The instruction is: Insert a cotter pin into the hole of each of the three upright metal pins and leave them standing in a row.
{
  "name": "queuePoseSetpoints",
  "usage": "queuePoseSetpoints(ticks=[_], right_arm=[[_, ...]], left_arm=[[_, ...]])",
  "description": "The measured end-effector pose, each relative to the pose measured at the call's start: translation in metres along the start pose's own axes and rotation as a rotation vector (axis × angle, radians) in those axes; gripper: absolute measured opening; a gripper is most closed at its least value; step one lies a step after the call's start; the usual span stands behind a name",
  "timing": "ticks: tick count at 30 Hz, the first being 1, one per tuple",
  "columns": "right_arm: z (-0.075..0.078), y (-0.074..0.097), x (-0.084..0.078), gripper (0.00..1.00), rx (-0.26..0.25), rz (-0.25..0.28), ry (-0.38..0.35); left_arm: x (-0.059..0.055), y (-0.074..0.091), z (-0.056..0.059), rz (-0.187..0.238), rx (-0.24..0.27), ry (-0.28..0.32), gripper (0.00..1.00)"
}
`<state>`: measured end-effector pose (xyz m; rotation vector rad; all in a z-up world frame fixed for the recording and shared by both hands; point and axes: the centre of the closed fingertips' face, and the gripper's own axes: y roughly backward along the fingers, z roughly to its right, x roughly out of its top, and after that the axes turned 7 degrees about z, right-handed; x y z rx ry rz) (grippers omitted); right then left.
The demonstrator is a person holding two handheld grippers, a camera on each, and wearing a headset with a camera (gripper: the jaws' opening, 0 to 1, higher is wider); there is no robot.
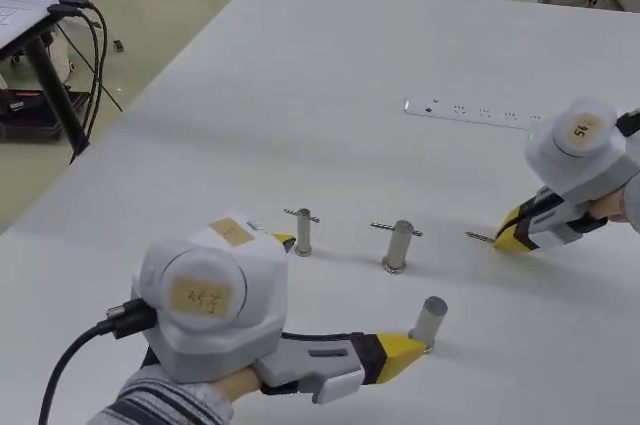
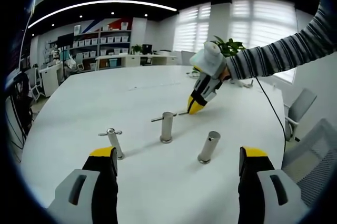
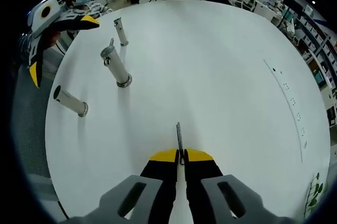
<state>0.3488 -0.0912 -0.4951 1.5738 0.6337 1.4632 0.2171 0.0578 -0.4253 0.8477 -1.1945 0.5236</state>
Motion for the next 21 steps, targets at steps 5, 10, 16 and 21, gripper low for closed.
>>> queuePoseSetpoints(ticks=[5, 10, 16, 21], right_arm=[[-0.003, 0.000, 0.000, 0.00, -0.012, -0.008, 0.045], [-0.005, 0.000, 0.000, 0.00, -0.030, -0.009, 0.105], [-0.012, 0.002, 0.002, 0.00, -0.046, 0.020, 0.131], [-0.017, 0.011, 0.010, 0.00, -0.061, 0.056, 0.146]], left_arm=[[-0.001, -0.001, 0.002, -0.007, -0.010, 0.001, 0.93], [-0.001, -0.001, 0.002, -0.004, -0.014, 0.004, 0.92], [0.001, -0.001, 0.004, 0.001, -0.019, 0.009, 0.91], [0.000, -0.001, 0.005, -0.001, -0.023, 0.012, 0.88]])
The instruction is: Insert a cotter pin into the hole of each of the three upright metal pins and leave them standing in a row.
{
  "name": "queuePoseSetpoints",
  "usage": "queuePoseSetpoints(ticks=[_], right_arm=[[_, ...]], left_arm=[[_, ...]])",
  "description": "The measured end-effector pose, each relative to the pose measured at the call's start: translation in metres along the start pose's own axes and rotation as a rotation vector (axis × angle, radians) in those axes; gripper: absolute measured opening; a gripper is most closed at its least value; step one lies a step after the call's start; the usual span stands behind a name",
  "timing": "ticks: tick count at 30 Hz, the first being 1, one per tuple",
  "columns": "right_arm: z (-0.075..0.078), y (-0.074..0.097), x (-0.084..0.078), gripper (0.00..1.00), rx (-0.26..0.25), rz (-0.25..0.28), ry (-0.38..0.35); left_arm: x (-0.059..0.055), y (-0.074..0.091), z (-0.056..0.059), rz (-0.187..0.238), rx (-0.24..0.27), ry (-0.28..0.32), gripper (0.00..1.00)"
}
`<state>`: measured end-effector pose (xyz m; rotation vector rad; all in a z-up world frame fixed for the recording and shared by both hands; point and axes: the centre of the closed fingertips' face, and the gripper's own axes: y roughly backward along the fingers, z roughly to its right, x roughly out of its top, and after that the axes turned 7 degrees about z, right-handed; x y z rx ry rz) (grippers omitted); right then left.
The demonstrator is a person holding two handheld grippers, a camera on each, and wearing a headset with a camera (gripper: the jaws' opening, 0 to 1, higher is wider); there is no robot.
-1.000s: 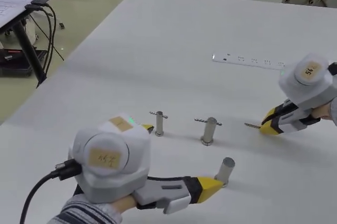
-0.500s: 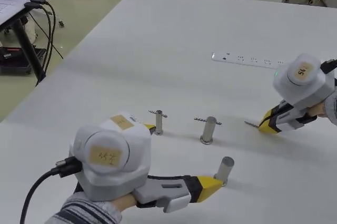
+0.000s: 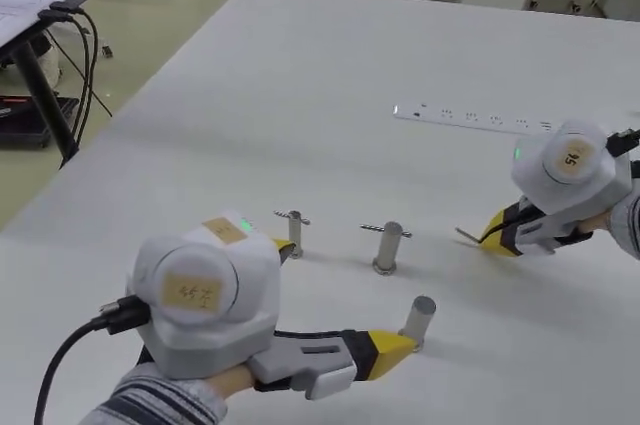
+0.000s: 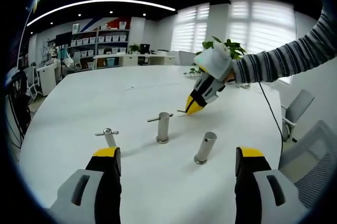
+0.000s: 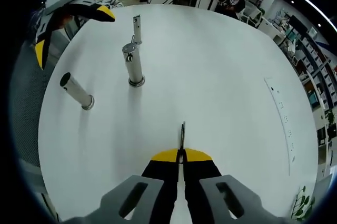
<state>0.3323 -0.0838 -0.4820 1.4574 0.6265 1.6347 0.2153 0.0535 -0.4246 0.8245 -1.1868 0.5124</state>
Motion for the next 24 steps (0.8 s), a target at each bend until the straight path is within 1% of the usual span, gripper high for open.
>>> queuePoseSetpoints(ticks=[3, 6, 8, 10, 13, 15, 18, 19, 22, 24], right_arm=[[-0.003, 0.005, 0.007, 0.00, -0.009, 0.020, 0.027], [-0.006, 0.009, 0.014, 0.00, -0.019, 0.043, 0.058], [-0.010, 0.013, 0.020, 0.00, -0.022, 0.058, 0.074], [-0.013, 0.016, 0.025, 0.00, -0.025, 0.074, 0.105], [-0.021, 0.021, 0.033, 0.00, -0.028, 0.093, 0.153], [-0.025, 0.024, 0.037, 0.00, -0.025, 0.100, 0.172], [-0.031, 0.028, 0.044, 0.00, -0.028, 0.110, 0.233], [-0.032, 0.028, 0.045, 0.00, -0.027, 0.112, 0.239], [-0.040, 0.032, 0.053, 0.00, -0.024, 0.134, 0.273], [-0.044, 0.033, 0.056, 0.00, -0.024, 0.139, 0.301]], left_arm=[[0.004, 0.001, -0.001, 0.013, 0.008, -0.011, 0.82], [0.003, 0.001, 0.001, 0.010, 0.006, 0.008, 0.81], [0.003, 0.002, 0.002, 0.009, 0.004, 0.008, 0.79], [0.002, 0.002, 0.003, -0.001, 0.000, 0.004, 0.77], [0.003, 0.001, 0.006, -0.006, -0.010, 0.016, 0.74], [0.003, 0.000, 0.008, -0.009, -0.018, 0.019, 0.71], [0.004, -0.001, 0.010, -0.016, -0.029, 0.022, 0.67], [0.004, -0.002, 0.012, -0.019, -0.035, 0.024, 0.65], [0.008, -0.004, 0.014, -0.014, -0.048, 0.034, 0.61], [0.011, -0.006, 0.016, -0.008, -0.056, 0.044, 0.58]])
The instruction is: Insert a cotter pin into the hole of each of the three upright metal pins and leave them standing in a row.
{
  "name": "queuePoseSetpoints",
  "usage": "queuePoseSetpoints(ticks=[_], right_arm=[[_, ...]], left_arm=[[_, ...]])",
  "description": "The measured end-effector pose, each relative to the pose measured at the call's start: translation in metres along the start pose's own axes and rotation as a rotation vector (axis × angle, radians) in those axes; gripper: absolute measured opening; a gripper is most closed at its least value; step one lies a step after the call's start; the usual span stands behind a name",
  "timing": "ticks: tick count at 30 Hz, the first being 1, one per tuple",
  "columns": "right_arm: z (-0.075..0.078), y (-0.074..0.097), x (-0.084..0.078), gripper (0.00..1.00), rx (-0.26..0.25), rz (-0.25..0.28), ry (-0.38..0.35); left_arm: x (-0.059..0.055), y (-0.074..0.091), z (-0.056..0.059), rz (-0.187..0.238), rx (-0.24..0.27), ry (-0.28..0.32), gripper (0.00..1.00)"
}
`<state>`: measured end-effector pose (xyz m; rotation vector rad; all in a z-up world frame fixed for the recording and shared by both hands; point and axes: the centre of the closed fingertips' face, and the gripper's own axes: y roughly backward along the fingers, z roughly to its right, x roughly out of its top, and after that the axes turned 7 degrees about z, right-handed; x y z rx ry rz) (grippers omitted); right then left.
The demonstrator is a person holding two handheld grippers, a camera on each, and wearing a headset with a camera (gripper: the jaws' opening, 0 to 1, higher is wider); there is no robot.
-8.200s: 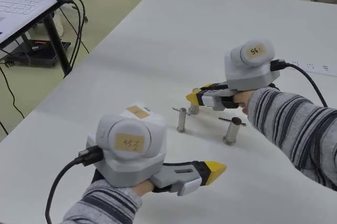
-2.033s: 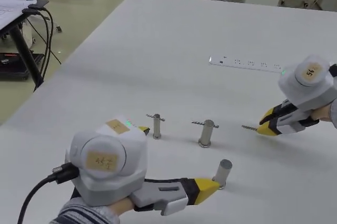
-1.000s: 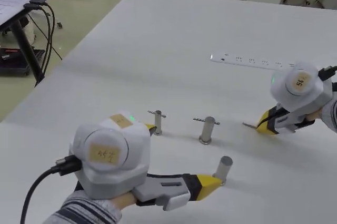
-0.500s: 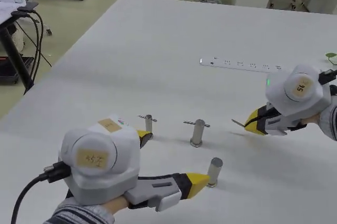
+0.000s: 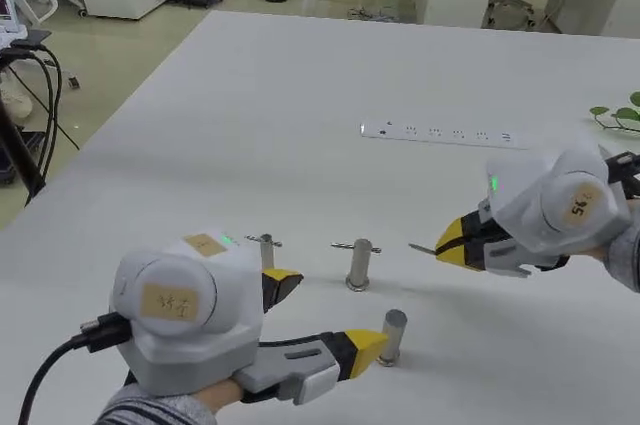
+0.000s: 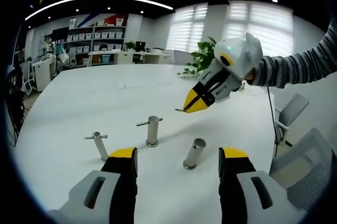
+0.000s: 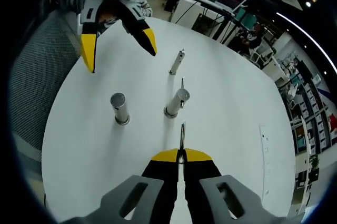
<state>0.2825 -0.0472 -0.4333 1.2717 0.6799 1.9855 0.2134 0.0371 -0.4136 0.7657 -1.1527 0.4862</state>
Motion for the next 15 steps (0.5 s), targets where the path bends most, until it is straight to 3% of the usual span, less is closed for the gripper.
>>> queuePoseSetpoints(ticks=[8, 15], right_arm=[[-0.013, 0.003, 0.016, 0.00, 0.014, 0.029, 0.080], [-0.025, 0.005, 0.031, 0.00, 0.019, 0.063, 0.132]], left_arm=[[0.012, -0.008, 0.003, 0.025, -0.025, 0.052, 0.48], [0.013, -0.013, 0.008, 0.023, -0.046, 0.109, 0.38]])
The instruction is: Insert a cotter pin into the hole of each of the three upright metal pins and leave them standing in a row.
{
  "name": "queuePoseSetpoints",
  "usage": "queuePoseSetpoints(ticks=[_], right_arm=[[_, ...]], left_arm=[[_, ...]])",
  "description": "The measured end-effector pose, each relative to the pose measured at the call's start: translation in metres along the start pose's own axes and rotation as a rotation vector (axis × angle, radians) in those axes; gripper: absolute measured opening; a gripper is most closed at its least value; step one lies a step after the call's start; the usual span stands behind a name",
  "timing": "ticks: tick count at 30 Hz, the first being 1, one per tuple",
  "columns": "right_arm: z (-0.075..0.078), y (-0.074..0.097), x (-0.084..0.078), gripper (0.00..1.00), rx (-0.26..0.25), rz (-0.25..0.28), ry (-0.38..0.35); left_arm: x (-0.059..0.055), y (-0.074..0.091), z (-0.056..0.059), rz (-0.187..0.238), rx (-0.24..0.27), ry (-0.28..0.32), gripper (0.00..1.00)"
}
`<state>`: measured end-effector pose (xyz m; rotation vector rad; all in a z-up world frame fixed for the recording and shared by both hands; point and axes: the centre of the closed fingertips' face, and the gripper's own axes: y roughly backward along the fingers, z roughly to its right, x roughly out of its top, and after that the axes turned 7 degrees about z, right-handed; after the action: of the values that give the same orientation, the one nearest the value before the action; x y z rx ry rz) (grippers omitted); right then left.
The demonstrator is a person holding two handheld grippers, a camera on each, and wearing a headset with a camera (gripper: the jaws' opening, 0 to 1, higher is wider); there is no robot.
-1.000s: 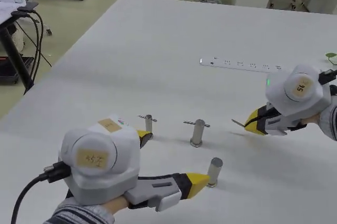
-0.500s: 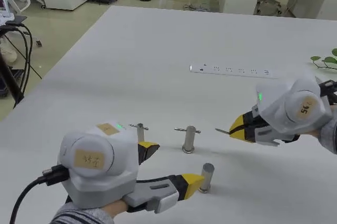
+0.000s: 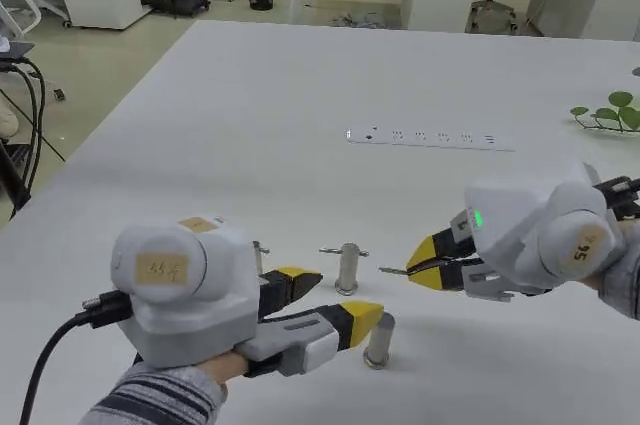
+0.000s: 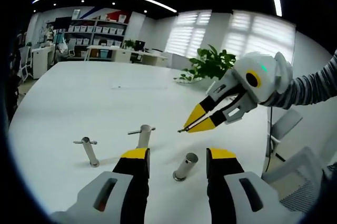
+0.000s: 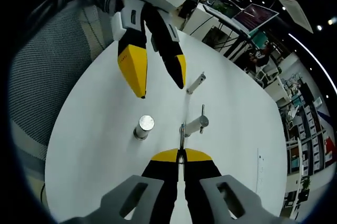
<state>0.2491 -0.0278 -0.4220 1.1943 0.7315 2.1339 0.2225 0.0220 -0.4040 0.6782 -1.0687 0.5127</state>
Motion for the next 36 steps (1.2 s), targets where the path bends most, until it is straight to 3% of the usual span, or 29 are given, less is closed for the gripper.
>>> queuePoseSetpoints(ticks=[12, 23, 32, 36], right_arm=[[-0.016, 0.002, 0.027, 0.00, 0.018, 0.053, 0.093], [-0.018, 0.003, 0.040, 0.00, 0.015, 0.085, 0.102], [-0.019, 0.003, 0.044, 0.00, 0.017, 0.096, 0.087], [-0.017, 0.003, 0.045, 0.00, 0.011, 0.101, 0.043]], left_arm=[[0.002, -0.006, 0.014, 0.022, -0.056, 0.096, 0.20], [0.007, -0.006, 0.020, 0.062, -0.085, 0.201, 0.04], [0.005, -0.006, 0.019, 0.069, -0.089, 0.217, 0.00], [0.007, -0.005, 0.020, 0.085, -0.102, 0.182, 0.00]])
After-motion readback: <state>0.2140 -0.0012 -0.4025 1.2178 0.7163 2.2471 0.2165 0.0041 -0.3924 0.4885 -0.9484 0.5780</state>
